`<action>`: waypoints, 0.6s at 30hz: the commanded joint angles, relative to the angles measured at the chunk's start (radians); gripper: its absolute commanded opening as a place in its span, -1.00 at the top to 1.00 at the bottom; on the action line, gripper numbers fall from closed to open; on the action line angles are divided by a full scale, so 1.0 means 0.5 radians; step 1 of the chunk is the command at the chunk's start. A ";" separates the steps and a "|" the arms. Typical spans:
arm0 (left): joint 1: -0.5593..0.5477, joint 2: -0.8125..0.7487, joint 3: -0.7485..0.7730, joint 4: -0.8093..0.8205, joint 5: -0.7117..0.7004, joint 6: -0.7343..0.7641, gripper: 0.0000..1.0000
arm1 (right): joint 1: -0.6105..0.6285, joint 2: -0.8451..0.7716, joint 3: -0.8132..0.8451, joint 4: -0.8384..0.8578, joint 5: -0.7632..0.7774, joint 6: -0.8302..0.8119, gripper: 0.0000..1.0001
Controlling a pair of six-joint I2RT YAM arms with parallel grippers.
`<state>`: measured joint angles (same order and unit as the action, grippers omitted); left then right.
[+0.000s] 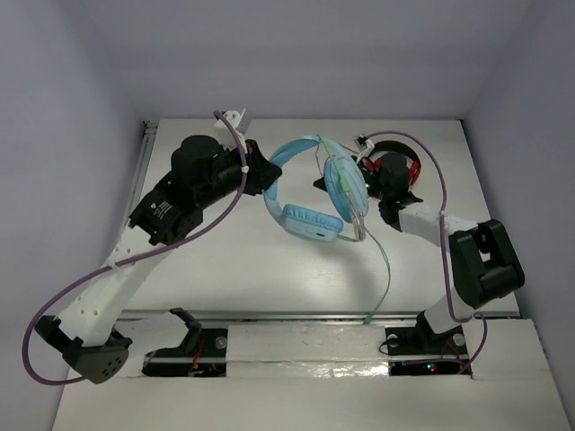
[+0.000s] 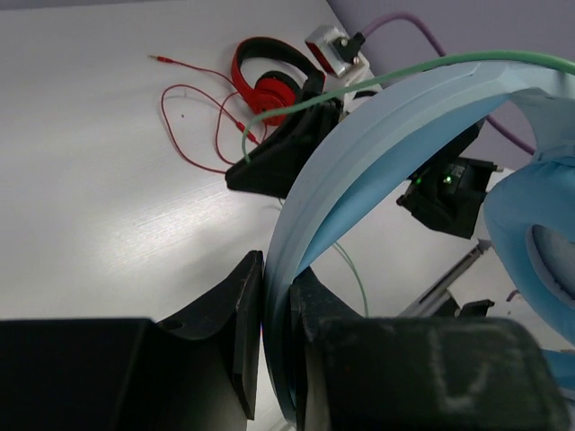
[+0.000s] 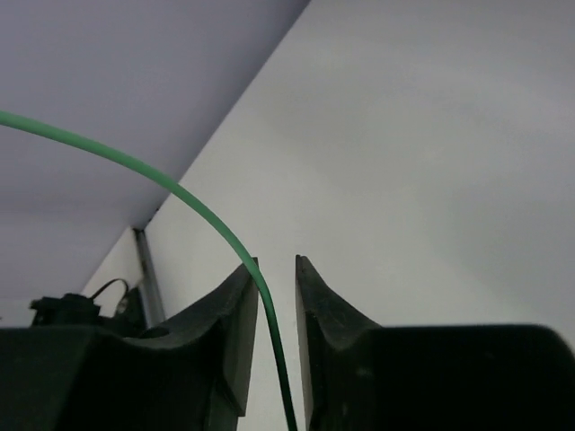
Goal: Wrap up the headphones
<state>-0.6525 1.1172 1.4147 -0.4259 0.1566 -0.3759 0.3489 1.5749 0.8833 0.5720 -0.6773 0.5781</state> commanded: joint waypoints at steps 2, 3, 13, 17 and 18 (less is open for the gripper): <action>0.004 -0.068 -0.025 0.443 -0.154 -0.196 1.00 | 0.044 0.090 -0.061 0.405 -0.323 0.156 0.32; 0.004 -0.071 -0.047 0.526 -0.169 -0.233 1.00 | 0.066 0.099 -0.070 0.433 -0.327 0.175 0.26; 0.078 0.088 0.217 0.407 -0.405 -0.092 1.00 | 0.226 0.197 -0.266 0.850 -0.434 0.457 0.10; 0.124 0.103 0.211 0.410 -0.485 -0.070 1.00 | 0.306 0.164 -0.401 0.948 -0.376 0.549 0.04; 0.124 0.107 0.193 0.416 -0.488 -0.070 1.00 | 0.339 0.145 -0.450 0.945 -0.364 0.543 0.01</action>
<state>-0.6044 1.1923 1.4597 -0.3145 -0.0475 -0.3931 0.4900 1.6634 0.6960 0.9215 -0.8577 0.8120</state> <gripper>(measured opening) 0.102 0.487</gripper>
